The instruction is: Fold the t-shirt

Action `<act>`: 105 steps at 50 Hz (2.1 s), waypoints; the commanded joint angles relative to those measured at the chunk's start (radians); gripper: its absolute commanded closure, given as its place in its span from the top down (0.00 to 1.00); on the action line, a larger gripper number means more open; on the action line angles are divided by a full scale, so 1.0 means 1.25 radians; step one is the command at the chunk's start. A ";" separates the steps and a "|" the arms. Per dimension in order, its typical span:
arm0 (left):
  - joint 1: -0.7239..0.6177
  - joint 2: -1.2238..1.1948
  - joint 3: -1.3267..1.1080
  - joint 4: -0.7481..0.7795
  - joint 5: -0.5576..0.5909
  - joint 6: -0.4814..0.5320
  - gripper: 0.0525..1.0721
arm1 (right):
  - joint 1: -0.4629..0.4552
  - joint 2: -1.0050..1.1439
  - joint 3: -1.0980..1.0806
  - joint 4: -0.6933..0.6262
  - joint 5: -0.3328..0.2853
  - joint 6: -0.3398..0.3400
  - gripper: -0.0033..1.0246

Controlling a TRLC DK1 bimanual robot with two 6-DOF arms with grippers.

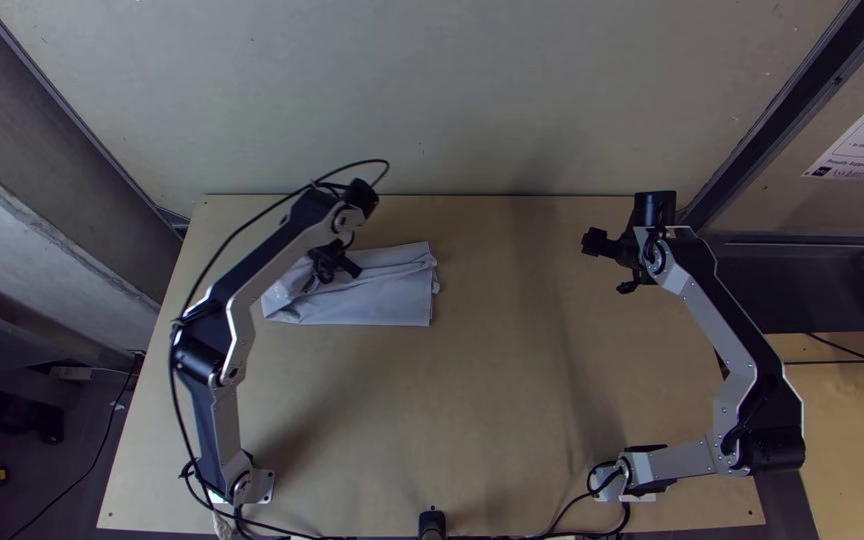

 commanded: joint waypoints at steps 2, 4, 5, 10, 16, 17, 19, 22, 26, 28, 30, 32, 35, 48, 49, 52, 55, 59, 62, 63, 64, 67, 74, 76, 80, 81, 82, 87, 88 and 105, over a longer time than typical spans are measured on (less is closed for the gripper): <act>-0.043 0.051 0.061 -0.038 -0.017 -0.046 0.03 | -0.008 -0.030 -0.025 0.002 -0.001 -0.002 0.96; -0.059 0.066 0.070 -0.043 -0.016 -0.053 0.03 | -0.008 -0.033 -0.030 0.002 -0.003 -0.002 0.96; -0.068 0.072 0.071 -0.047 -0.016 -0.056 0.03 | -0.008 -0.034 -0.032 0.002 -0.003 -0.002 0.96; -0.107 0.099 0.089 -0.049 -0.013 -0.066 0.03 | -0.006 -0.036 -0.045 0.005 -0.003 0.000 0.96; -0.134 0.138 0.131 -0.053 0.027 -0.088 0.03 | -0.001 -0.042 -0.068 0.026 -0.003 0.006 0.96; -0.136 0.145 0.141 -0.053 0.034 -0.092 0.03 | 0.001 -0.042 -0.072 0.031 -0.003 0.006 0.96; -0.144 0.159 0.158 -0.053 0.042 -0.100 0.04 | 0.003 -0.042 -0.079 0.037 -0.003 0.006 0.96; -0.151 0.179 0.183 -0.053 0.055 -0.107 0.06 | 0.008 -0.042 -0.085 0.038 -0.003 0.009 0.96; -0.156 0.208 0.227 -0.060 0.085 -0.124 0.50 | 0.016 -0.042 -0.095 0.041 -0.003 0.012 0.96; -0.157 0.219 0.253 -0.063 0.141 -0.130 0.84 | 0.021 -0.042 -0.102 0.046 -0.003 0.014 0.96; -0.160 0.229 0.287 -0.058 0.210 -0.150 0.96 | 0.025 -0.042 -0.111 0.053 -0.003 0.017 0.96; -0.160 0.236 0.313 -0.036 0.296 -0.174 0.96 | 0.030 -0.042 -0.121 0.061 -0.003 0.018 0.96; -0.155 0.231 0.315 0.039 0.431 -0.239 0.96 | 0.041 -0.042 -0.136 0.062 -0.003 0.020 0.96; -0.098 0.197 0.314 0.299 0.746 -0.492 0.96 | 0.065 -0.046 -0.193 0.088 -0.001 0.032 0.96; -0.095 0.197 0.314 0.303 0.755 -0.497 0.96 | 0.065 -0.047 -0.196 0.088 -0.003 0.032 0.96; -0.087 0.197 0.311 0.299 0.772 -0.498 0.96 | 0.065 -0.046 -0.196 0.095 -0.001 0.032 0.96; -0.081 0.197 0.308 0.288 0.773 -0.492 0.96 | 0.062 -0.047 -0.191 0.100 0.000 0.029 0.96; -0.075 0.183 0.294 0.278 0.774 -0.461 0.96 | 0.041 -0.053 -0.170 0.100 0.000 0.012 0.96; -0.069 0.165 0.281 0.278 0.773 -0.438 0.96 | 0.019 -0.055 -0.142 0.101 0.000 -0.005 0.96; -0.067 0.159 0.276 0.278 0.773 -0.424 0.96 | 0.010 -0.055 -0.132 0.101 -0.001 -0.014 0.96; -0.064 0.153 0.272 0.278 0.773 -0.412 0.96 | 0.003 -0.055 -0.118 0.101 -0.001 -0.021 0.96; -0.052 0.128 0.255 0.278 0.773 -0.383 0.96 | -0.016 -0.053 -0.077 0.101 -0.001 -0.049 0.96; -0.013 0.073 0.235 0.265 0.751 -0.340 0.96 | -0.035 -0.069 0.022 0.100 -0.003 -0.130 0.96; -0.003 0.050 0.232 0.251 0.738 -0.324 0.96 | -0.039 -0.078 0.045 0.100 -0.007 -0.150 0.96; 0.018 0.001 0.211 0.232 0.709 -0.267 0.96 | -0.042 -0.091 0.089 0.090 -0.017 -0.187 0.96; 0.027 -0.012 0.207 0.229 0.706 -0.264 0.96 | -0.042 -0.095 0.100 0.088 -0.020 -0.194 0.96; 0.034 -0.025 0.200 0.228 0.695 -0.253 0.96 | -0.042 -0.099 0.110 0.085 -0.023 -0.200 0.96; 0.071 -0.091 0.167 0.228 0.647 -0.213 0.96 | -0.046 -0.120 0.152 0.077 -0.046 -0.222 0.96; 0.082 -0.105 0.161 0.230 0.641 -0.201 0.96 | -0.049 -0.125 0.159 0.077 -0.050 -0.225 0.96; 0.227 -0.404 -0.132 0.421 0.522 -0.061 0.96 | -0.075 -0.228 0.210 0.062 -0.144 -0.230 0.96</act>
